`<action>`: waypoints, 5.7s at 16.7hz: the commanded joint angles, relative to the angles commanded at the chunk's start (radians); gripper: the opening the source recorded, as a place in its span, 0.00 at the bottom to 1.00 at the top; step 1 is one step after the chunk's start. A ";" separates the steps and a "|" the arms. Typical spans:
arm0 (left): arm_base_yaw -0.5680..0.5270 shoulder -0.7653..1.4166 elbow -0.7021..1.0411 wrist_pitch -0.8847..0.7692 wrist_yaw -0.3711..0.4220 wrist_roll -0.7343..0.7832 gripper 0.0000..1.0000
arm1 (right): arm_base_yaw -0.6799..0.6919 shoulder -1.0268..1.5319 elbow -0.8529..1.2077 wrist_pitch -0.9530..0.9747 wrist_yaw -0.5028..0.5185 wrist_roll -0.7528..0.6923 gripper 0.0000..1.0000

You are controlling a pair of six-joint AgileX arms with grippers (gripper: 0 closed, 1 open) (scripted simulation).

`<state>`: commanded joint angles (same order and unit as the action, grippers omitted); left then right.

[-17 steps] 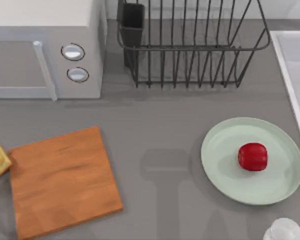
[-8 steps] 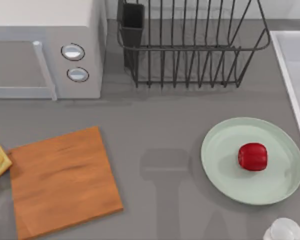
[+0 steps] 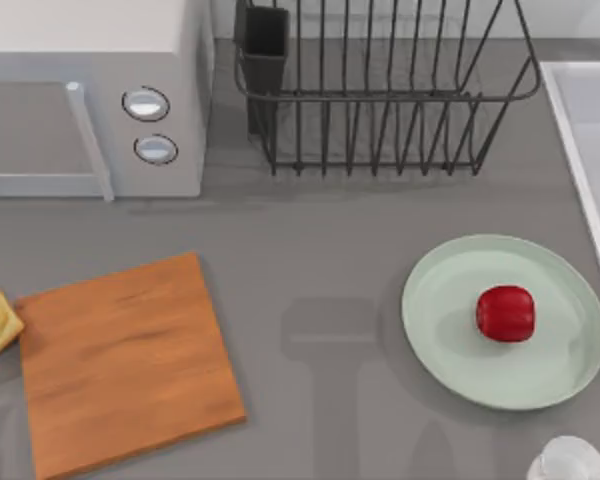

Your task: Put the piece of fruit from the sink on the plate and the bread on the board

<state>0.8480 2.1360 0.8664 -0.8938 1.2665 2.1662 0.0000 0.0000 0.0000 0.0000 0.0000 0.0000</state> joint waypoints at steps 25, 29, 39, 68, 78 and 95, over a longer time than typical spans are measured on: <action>-0.209 -0.125 -0.183 0.800 0.068 -0.755 1.00 | 0.000 0.000 0.000 0.000 0.000 0.000 1.00; -0.243 -0.098 -0.236 1.008 0.061 -0.886 1.00 | 0.000 0.000 0.000 0.000 0.000 0.000 1.00; -0.257 -0.071 -0.264 1.116 0.057 -0.943 0.92 | 0.000 0.000 0.000 0.000 0.000 0.000 1.00; -0.255 -0.279 -0.222 0.883 0.056 -0.951 0.00 | 0.000 0.000 0.000 0.000 0.000 0.000 1.00; -0.254 -0.483 -0.181 0.641 0.053 -0.962 0.00 | 0.000 0.000 0.000 0.000 0.000 0.000 1.00; -0.917 -0.712 -0.335 0.884 -0.896 -1.847 0.00 | 0.000 0.000 0.000 0.000 0.000 0.000 1.00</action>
<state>-0.0693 1.4240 0.5310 -0.0095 0.3703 0.3189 0.0000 0.0000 0.0000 0.0000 0.0000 0.0000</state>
